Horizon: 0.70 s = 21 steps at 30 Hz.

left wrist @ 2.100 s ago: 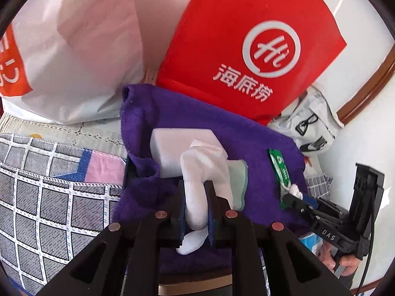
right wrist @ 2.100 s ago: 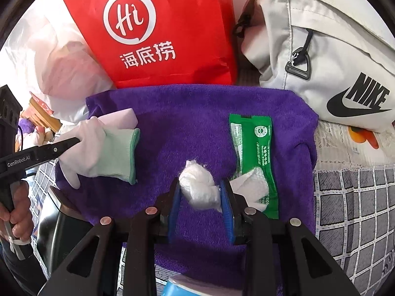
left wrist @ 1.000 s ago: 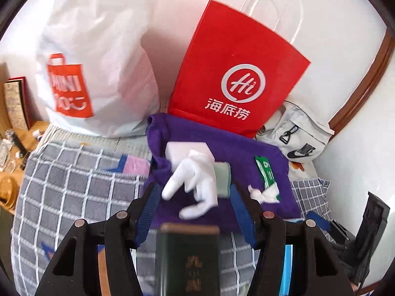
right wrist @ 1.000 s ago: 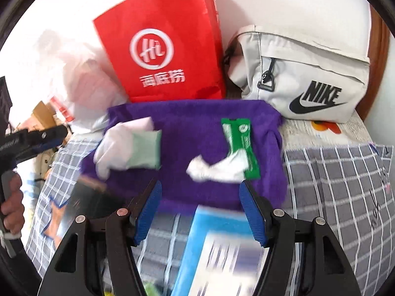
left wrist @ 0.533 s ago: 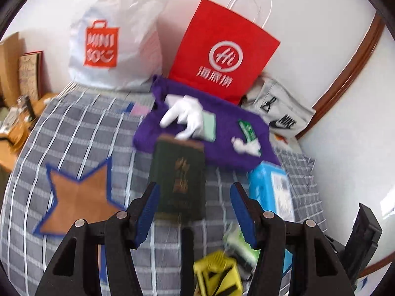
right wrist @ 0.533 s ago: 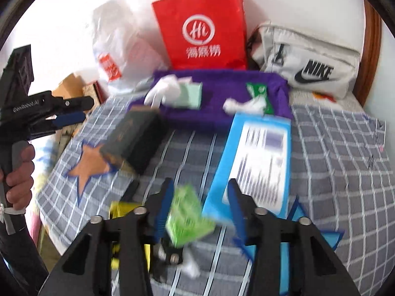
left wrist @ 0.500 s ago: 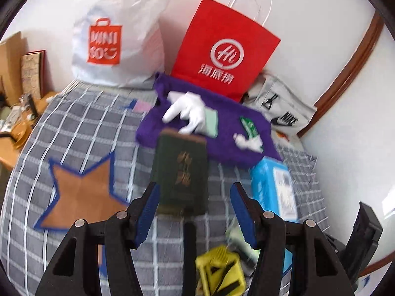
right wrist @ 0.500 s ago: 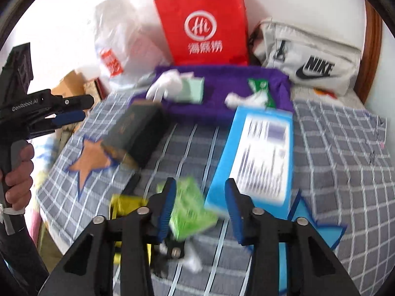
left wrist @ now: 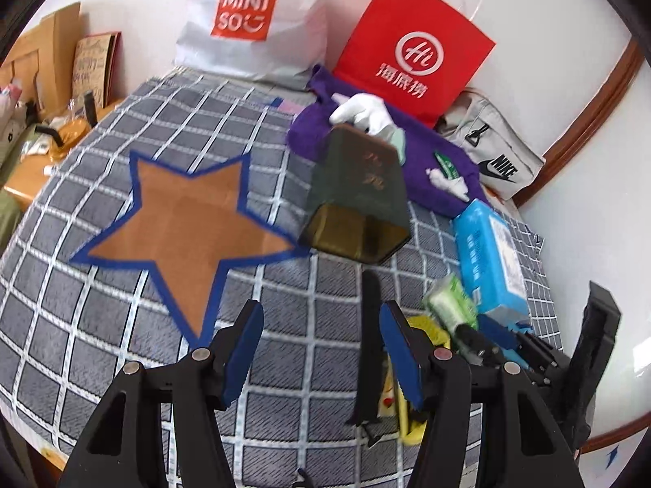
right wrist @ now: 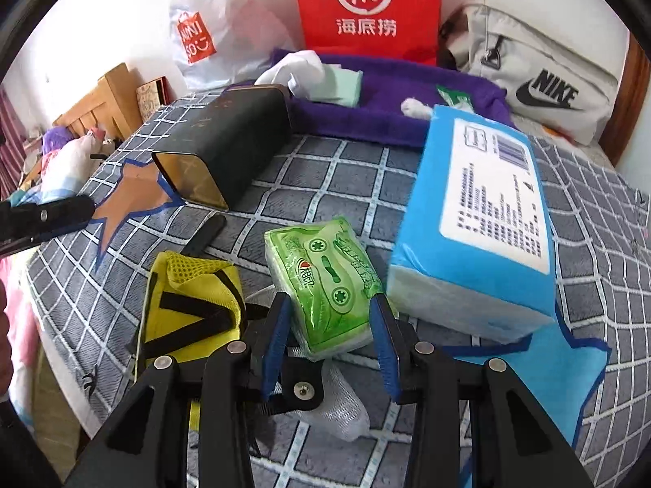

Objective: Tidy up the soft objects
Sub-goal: 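Grasp the green tissue pack with the right tool while the left tool moves to the yellow pouch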

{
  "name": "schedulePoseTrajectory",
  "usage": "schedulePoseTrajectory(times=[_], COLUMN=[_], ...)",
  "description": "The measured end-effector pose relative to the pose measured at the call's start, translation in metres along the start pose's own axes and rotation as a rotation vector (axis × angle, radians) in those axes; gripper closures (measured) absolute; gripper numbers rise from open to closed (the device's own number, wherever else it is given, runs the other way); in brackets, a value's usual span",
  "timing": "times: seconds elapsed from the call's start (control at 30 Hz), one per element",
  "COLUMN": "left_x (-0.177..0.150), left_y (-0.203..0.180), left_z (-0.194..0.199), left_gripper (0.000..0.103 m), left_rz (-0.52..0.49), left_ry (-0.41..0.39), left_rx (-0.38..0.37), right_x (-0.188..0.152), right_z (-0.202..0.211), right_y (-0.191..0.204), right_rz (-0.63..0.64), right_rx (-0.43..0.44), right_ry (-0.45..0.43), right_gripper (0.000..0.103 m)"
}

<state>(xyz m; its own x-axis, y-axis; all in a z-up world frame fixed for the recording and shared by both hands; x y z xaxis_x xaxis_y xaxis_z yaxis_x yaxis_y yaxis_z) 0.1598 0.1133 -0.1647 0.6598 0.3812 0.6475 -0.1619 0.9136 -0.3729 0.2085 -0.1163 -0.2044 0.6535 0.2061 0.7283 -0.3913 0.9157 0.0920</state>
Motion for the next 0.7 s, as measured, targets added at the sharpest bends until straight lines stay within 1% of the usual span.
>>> schedulePoseTrajectory(times=[0.03, 0.07, 0.1, 0.13, 0.27, 0.47, 0.6, 0.7], left_x=[-0.002, -0.003, -0.004, -0.005, -0.012, -0.029, -0.039, -0.047], left_y=[0.003, 0.004, 0.005, 0.006, 0.004, -0.004, -0.016, -0.031], left_z=[-0.001, -0.001, -0.002, -0.002, -0.001, 0.000, -0.001, -0.003], left_gripper=[0.046, 0.046, 0.046, 0.046, 0.046, 0.046, 0.046, 0.046], left_rz=[0.005, 0.010, 0.015, 0.018, 0.013, 0.014, 0.007, -0.023], left_ry=[0.005, 0.011, 0.015, 0.016, 0.030, 0.064, 0.077, 0.086], left_rx=[0.002, 0.004, 0.005, 0.002, 0.001, -0.011, -0.035, -0.055], right_x=[0.000, 0.001, 0.002, 0.003, 0.008, 0.012, 0.006, -0.005], right_z=[0.001, 0.003, 0.005, 0.008, 0.023, 0.064, 0.090, 0.103], right_y=[0.002, 0.006, 0.008, 0.011, 0.016, 0.017, 0.010, 0.001], right_rz=[0.008, 0.016, 0.022, 0.037, 0.028, 0.009, 0.005, 0.041], right_rx=[0.004, 0.023, 0.027, 0.017, 0.046, 0.054, 0.023, -0.035], right_ry=[-0.007, -0.015, -0.018, -0.029, -0.055, -0.129, -0.154, -0.165], right_gripper=[0.082, 0.086, 0.088, 0.090, 0.091, 0.092, 0.092, 0.092])
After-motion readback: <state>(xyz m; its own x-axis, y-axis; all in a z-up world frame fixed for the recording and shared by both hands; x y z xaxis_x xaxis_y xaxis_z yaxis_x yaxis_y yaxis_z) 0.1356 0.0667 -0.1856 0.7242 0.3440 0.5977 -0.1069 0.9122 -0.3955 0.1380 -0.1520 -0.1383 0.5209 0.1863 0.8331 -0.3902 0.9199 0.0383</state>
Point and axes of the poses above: each gripper's, at about its wrist camera, not at the fingertips, and z roughly against the way its jaws point, y to its left, x to its top, the point moved 4 cm from there along -z, roughly the way its jaws point, and after that the axes turned 12 degrees about -y, right-handed, at the moved point
